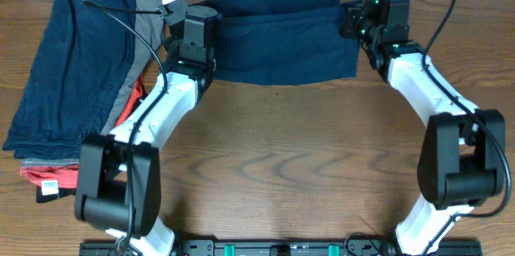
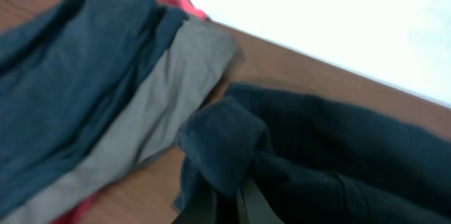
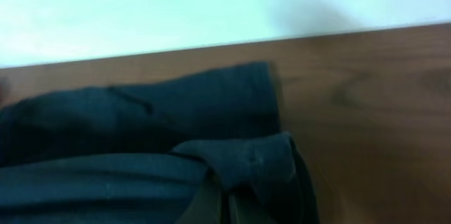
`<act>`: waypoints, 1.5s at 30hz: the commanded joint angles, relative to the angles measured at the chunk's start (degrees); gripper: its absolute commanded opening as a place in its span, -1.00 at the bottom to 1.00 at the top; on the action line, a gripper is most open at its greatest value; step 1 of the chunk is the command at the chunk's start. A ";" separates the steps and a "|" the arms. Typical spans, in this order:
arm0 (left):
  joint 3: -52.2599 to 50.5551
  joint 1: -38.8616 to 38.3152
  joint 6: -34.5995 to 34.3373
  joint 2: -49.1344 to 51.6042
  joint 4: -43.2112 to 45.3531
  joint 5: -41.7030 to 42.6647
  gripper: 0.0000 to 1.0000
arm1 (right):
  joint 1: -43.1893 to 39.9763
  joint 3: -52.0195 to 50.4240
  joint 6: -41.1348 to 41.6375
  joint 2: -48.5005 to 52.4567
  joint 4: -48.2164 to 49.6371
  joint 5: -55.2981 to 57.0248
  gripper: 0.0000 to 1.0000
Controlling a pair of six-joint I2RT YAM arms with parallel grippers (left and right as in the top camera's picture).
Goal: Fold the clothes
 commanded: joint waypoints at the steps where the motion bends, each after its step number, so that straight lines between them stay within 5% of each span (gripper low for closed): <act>1: 0.33 0.90 5.20 -7.85 -4.24 -6.10 -0.88 | -1.07 0.90 -1.20 -9.25 -3.76 4.35 -0.98; 19: 0.33 -6.40 0.31 -34.69 -43.08 -6.05 -0.88 | -1.09 0.90 -4.85 -36.48 -40.28 4.50 -0.98; 25: 0.33 -7.74 -8.57 -39.10 -53.88 -6.05 -0.88 | -1.09 0.90 -6.10 -41.35 -47.82 4.52 -0.97; 33: 0.26 -7.74 -13.51 -38.07 -58.88 -1.84 -0.88 | -1.01 0.85 -7.21 -40.24 -45.33 4.48 -0.98; 45: -0.20 -4.44 -25.73 -23.19 -58.34 -4.17 -0.88 | -0.98 0.85 -8.98 -19.89 -30.10 0.81 -0.98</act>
